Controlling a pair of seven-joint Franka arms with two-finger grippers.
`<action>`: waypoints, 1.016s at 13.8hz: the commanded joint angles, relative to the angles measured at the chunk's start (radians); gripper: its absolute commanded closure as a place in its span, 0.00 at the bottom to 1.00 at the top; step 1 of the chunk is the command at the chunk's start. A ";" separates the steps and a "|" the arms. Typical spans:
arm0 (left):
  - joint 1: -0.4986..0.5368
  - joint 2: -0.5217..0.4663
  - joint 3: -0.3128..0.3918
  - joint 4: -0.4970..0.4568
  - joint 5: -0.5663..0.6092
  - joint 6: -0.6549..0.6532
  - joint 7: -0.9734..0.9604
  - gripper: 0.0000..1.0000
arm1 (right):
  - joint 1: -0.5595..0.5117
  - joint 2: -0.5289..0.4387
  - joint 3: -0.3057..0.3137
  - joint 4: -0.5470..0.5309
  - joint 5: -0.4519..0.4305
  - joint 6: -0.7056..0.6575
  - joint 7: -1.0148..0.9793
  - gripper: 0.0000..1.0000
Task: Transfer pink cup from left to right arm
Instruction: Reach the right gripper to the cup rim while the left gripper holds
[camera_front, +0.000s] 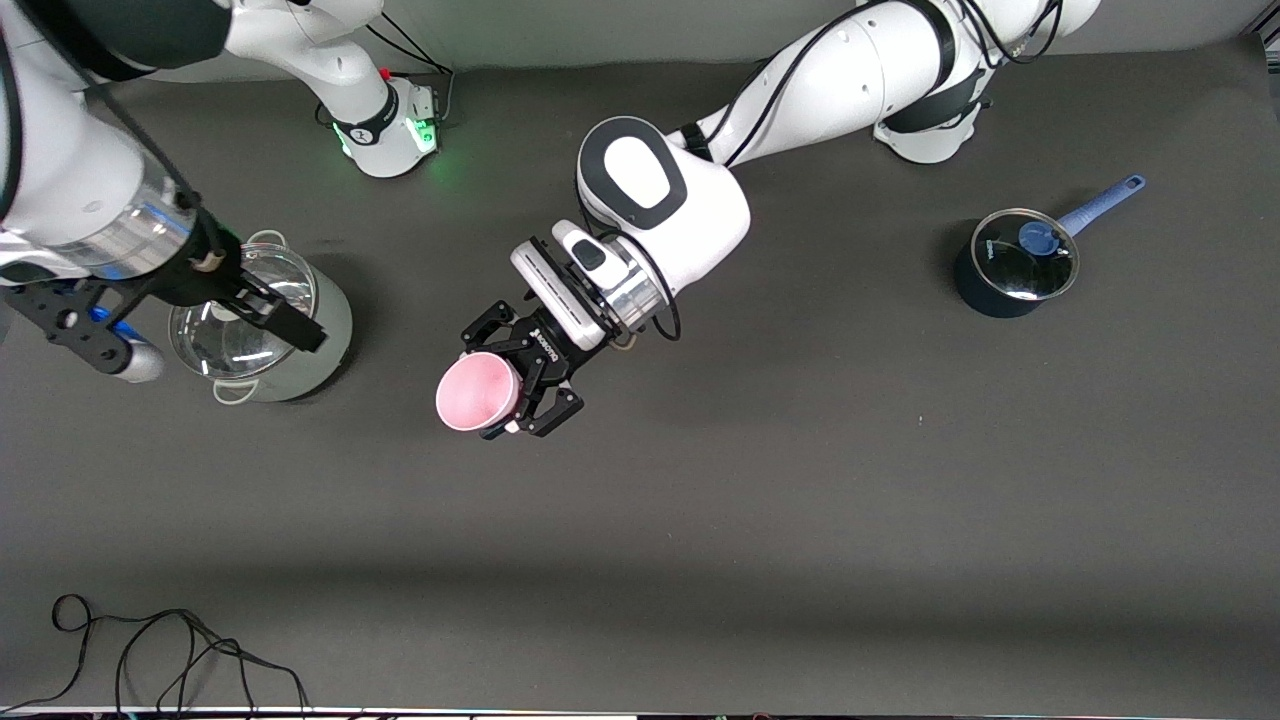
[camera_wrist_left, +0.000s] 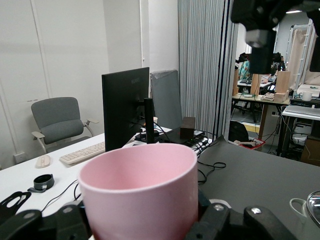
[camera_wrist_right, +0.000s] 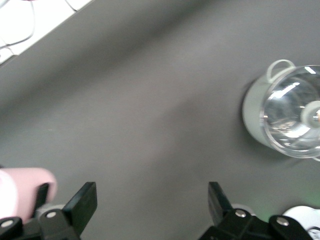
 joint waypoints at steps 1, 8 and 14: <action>-0.018 -0.004 0.016 0.015 0.001 0.015 -0.019 1.00 | 0.002 0.069 0.043 0.106 0.013 0.041 0.042 0.01; -0.033 -0.004 0.048 0.014 0.001 0.015 -0.022 1.00 | 0.034 0.080 0.106 0.106 0.013 0.131 0.134 0.01; -0.033 -0.004 0.048 0.014 0.001 0.014 -0.022 1.00 | 0.074 0.139 0.108 0.103 0.011 0.132 0.164 0.01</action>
